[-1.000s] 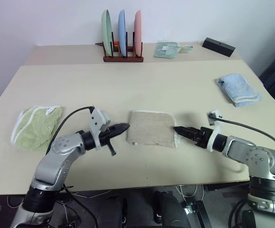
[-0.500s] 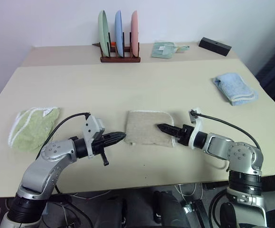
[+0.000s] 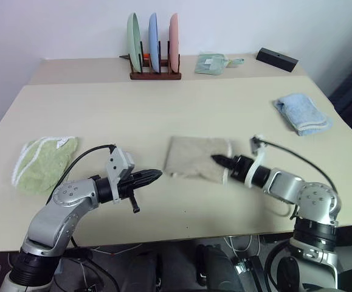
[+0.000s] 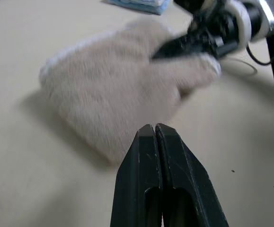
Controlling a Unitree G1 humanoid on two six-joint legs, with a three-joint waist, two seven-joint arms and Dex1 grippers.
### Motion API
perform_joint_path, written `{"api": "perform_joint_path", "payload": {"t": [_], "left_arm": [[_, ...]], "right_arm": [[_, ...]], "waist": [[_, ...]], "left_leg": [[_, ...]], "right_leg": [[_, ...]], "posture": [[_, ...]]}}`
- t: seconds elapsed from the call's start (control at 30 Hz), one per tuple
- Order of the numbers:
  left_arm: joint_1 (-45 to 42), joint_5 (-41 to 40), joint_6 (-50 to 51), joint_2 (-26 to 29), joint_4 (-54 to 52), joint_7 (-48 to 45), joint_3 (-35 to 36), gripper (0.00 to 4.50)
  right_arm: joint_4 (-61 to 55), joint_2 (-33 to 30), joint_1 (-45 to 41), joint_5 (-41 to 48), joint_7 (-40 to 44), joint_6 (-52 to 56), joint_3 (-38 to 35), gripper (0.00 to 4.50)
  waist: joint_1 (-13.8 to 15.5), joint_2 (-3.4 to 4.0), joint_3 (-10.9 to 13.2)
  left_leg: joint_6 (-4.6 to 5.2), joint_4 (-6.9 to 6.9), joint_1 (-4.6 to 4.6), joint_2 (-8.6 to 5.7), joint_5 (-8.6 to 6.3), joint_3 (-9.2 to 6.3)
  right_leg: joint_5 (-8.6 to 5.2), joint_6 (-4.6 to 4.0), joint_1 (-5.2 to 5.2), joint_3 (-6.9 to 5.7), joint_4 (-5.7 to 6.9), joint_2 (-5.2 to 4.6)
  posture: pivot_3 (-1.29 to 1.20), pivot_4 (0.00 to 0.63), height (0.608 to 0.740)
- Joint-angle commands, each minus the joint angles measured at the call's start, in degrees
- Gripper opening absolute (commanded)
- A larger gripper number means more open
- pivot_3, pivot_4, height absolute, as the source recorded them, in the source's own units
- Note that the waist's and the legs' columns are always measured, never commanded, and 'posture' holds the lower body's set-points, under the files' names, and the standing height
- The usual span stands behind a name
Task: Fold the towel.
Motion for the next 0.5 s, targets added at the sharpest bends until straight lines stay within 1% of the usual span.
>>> {"api": "perform_joint_path", "payload": {"t": [0.03,0.13,0.27,0.37,0.5], "left_arm": [[-0.89,-0.30,-0.45,-0.04,-1.52,0.03,-0.01,0.00],[-1.47,-0.01,-0.66,-0.22,-0.96,-0.37,-0.85,0.00],[-3.42,0.50,-0.93,-1.41,0.34,-0.59,-2.46,0.00],[-4.31,0.91,-1.31,-1.89,0.97,-0.81,-3.37,0.00],[-4.95,1.07,-1.46,-2.78,1.52,-0.96,-4.00,0.00]], "right_arm": [[2.53,-2.91,-9.34,2.75,-6.57,-9.57,-10.52,0.08],[9.70,-6.17,-16.18,0.84,-11.99,-15.25,-14.72,0.08],[25.93,-11.63,-25.34,-2.48,-15.33,-25.09,-17.88,0.08],[37.90,-15.21,-29.74,-4.97,-15.79,-31.87,-18.89,0.08],[57.00,-20.82,-34.84,-6.43,-13.16,-41.87,-21.02,0.08]], "waist": [[0.01,0.05,0.03],[0.07,0.05,0.03],[-0.02,0.05,0.03],[-0.17,0.05,0.03],[-0.17,0.08,0.05]], "left_leg": [[0.00,0.01,-0.01,0.00,0.00,0.03],[0.00,0.00,-0.01,0.00,0.00,0.00],[0.00,0.00,-0.03,-0.02,0.01,0.09],[0.01,-0.01,-0.03,0.01,0.00,0.12],[0.01,-0.03,-0.03,0.05,0.01,0.17]], "right_leg": [[0.01,0.01,-0.03,0.01,0.00,0.01],[0.01,0.02,-0.04,0.01,0.05,0.04],[0.01,0.03,-0.03,0.04,0.03,0.03],[0.02,0.03,-0.03,0.06,0.00,0.07],[0.02,0.04,-0.04,0.09,-0.03,0.11]], "posture": [[0.00,0.150,0.740],[0.00,0.150,0.740],[0.00,0.150,0.740],[0.00,0.150,0.740],[0.00,0.150,0.740]]}}
